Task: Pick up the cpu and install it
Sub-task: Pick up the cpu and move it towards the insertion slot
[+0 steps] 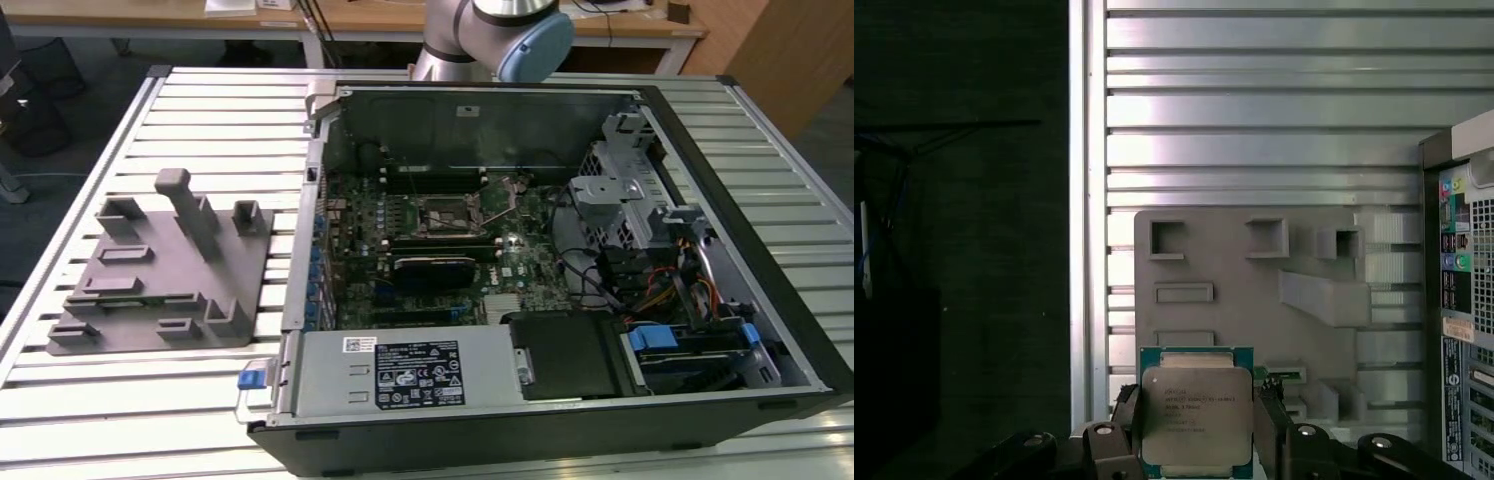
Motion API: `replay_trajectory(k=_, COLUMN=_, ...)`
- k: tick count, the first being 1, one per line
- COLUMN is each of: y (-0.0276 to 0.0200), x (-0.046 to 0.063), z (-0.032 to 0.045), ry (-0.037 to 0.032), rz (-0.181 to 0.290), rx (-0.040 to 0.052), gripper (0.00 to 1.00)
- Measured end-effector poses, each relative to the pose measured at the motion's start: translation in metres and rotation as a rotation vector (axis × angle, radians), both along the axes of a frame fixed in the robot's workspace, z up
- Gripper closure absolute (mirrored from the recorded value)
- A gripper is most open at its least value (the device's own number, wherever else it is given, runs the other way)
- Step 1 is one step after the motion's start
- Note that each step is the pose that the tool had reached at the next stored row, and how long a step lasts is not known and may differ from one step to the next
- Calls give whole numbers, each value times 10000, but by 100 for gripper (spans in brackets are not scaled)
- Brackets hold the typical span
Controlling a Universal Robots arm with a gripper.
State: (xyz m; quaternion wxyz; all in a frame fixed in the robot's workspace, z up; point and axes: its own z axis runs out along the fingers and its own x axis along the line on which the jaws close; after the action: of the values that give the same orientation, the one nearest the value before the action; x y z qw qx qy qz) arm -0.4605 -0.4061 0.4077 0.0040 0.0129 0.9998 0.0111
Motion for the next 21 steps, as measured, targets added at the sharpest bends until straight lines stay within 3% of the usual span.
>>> replay_trajectory(k=6, y=1, x=8, z=4, ry=5, rz=-1, rx=2, gripper=47)
replay_trajectory(k=21, y=0, x=156, z=2, ry=2, rz=0, rx=5, gripper=47)
